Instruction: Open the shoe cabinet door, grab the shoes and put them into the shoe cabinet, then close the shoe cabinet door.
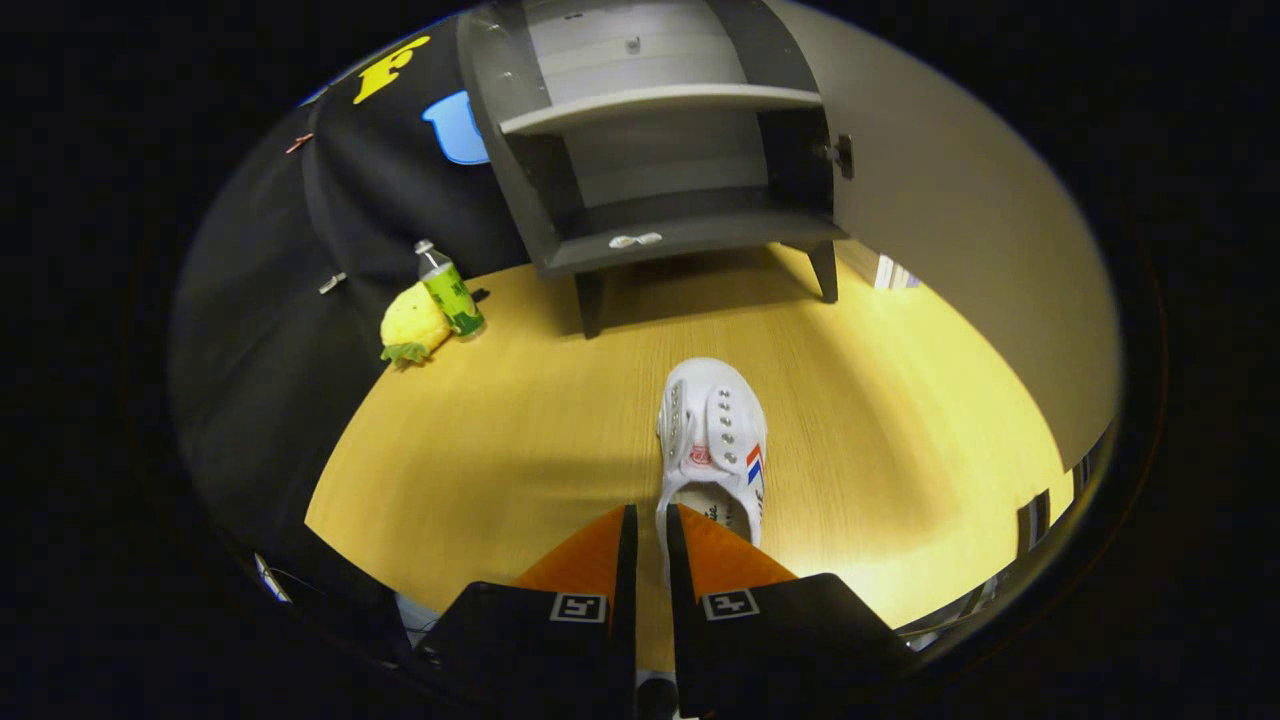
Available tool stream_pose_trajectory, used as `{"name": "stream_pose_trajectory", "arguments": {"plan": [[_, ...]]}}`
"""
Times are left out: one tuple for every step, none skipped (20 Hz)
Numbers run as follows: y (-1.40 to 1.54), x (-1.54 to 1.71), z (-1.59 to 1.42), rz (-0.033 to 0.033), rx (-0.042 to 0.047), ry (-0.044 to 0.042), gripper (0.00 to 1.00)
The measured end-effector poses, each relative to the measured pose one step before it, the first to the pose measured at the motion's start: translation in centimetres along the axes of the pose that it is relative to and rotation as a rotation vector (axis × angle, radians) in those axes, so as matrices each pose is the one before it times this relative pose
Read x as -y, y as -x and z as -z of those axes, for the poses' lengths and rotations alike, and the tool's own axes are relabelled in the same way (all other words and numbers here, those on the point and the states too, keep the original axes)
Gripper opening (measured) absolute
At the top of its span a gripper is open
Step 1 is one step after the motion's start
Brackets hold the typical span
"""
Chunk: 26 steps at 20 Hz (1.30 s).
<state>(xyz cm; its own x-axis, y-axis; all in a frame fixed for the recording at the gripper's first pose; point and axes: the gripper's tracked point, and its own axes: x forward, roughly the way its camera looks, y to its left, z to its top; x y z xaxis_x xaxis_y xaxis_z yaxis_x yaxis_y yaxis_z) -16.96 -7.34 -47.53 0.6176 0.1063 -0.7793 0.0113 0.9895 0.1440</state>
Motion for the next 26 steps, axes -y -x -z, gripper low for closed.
{"name": "stream_pose_trajectory", "arguments": {"plan": [[-1.007,0.220,0.654,0.01918,-0.01940,0.00109,0.20],[-0.762,0.080,0.431,0.01312,-0.01623,0.00341,0.20],[-0.674,0.039,0.292,0.01108,-0.00778,0.00397,0.20],[-0.533,0.025,0.089,0.00864,-0.00223,0.00354,0.20],[-0.512,0.079,-0.056,0.00860,0.00197,0.00041,0.20],[-0.418,0.019,-0.091,0.00725,0.00528,-0.00351,0.20],[-0.403,0.028,-0.297,0.00753,0.00764,-0.00688,0.20],[-0.421,0.075,-0.321,0.00683,0.00892,-0.00854,0.20],[-0.440,0.141,-0.423,0.00764,0.00866,-0.00726,0.20],[-0.365,0.035,-0.323,0.00624,0.00949,-0.00546,0.20],[-0.309,-0.087,-0.304,0.00138,0.00957,-0.00251,0.20],[-0.483,-0.120,-0.323,0.00076,0.00950,0.00125,0.20],[-0.402,-0.042,-0.107,0.00083,0.00404,0.00229,0.20],[-0.260,-0.218,-0.008,-0.00294,0.00093,0.00200,0.20],[-0.204,-0.002,-0.385,-0.00318,0.01660,-0.00079,0.20],[-0.200,-0.135,-0.116,-0.00182,0.01197,-0.00377,0.20],[-0.184,0.056,-0.136,0.00272,0.00788,-0.00547,0.20],[-0.118,0.210,-0.190,0.00145,0.00996,-0.00911,0.20],[-0.168,0.021,-0.249,-0.00103,0.00885,-0.00369,0.15],[-0.159,-0.002,-0.140,0.00171,0.00741,0.00008,0.14],[-0.099,0.046,-0.097,0.00038,0.00554,-0.00015,0.14],[-0.069,0.005,-0.068,0.00236,-0.00018,-0.00486,0.14],[-0.074,0.027,-0.014,0.00085,-0.00628,-0.00666,0.14],[-0.469,0.168,-0.193,0.00510,-0.00006,-0.00046,0.14],[0.791,0.228,0.051,0.01280,-0.01171,0.00168,0.14],[-1.300,0.013,0.156,0.00523,-0.00910,0.01339,0.05]]}}
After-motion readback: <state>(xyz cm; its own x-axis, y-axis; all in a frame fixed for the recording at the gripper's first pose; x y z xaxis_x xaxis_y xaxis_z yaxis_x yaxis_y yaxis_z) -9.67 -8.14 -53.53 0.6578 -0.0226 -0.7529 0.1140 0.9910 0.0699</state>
